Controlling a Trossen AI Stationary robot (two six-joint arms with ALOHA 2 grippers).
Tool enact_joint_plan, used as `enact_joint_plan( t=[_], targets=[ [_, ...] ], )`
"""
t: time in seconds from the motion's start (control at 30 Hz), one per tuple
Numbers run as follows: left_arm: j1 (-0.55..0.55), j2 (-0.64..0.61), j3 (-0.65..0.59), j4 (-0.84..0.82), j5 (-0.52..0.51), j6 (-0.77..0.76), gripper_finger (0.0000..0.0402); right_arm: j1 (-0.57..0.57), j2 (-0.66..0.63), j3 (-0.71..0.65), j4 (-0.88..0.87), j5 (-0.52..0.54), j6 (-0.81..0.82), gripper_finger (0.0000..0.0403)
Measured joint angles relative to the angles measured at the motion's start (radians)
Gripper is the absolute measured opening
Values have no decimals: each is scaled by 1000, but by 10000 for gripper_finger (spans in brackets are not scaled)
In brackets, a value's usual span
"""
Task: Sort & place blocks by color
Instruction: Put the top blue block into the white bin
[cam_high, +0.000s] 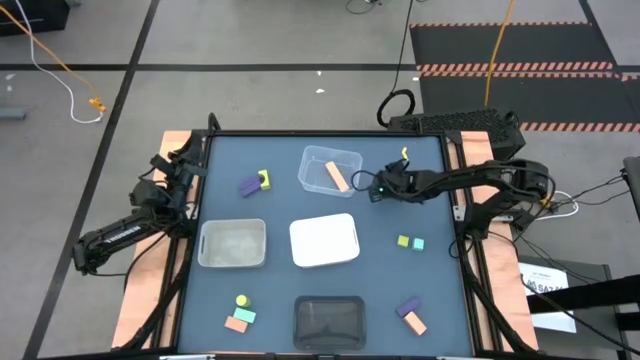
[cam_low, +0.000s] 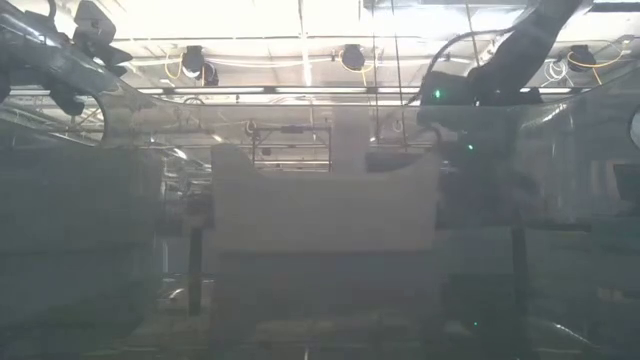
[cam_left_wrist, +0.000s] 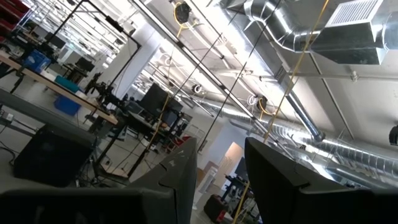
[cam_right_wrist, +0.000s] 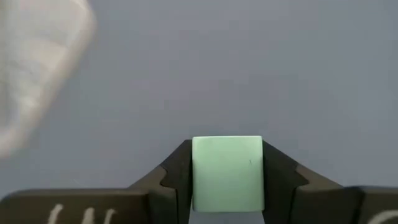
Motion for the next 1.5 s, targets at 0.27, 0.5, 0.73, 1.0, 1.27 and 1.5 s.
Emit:
enact_joint_plan(
  t=[0.27, 0.5, 0.73, 1.0, 1.27, 1.5],
  targets=[
    [0, 0, 0, 0, 0, 0, 136, 40, -89, 0, 456, 36, -244, 112],
    [0, 0, 0, 0, 0, 0, 136, 128, -97, 1, 962, -151, -589, 112],
    [0, 0, 0, 0, 0, 0, 136, 230, -97, 1, 1082, -232, -784, 112],
    [0, 0, 0, 0, 0, 0, 136, 308, -96, 1, 1081, -234, -874, 112],
    [0, 0, 0, 0, 0, 0, 136, 343, -96, 1, 1081, -309, -907, 112],
    [0, 0, 0, 2, 0, 0, 136, 374, -96, 1, 1047, -308, -880, 112]
  ],
)
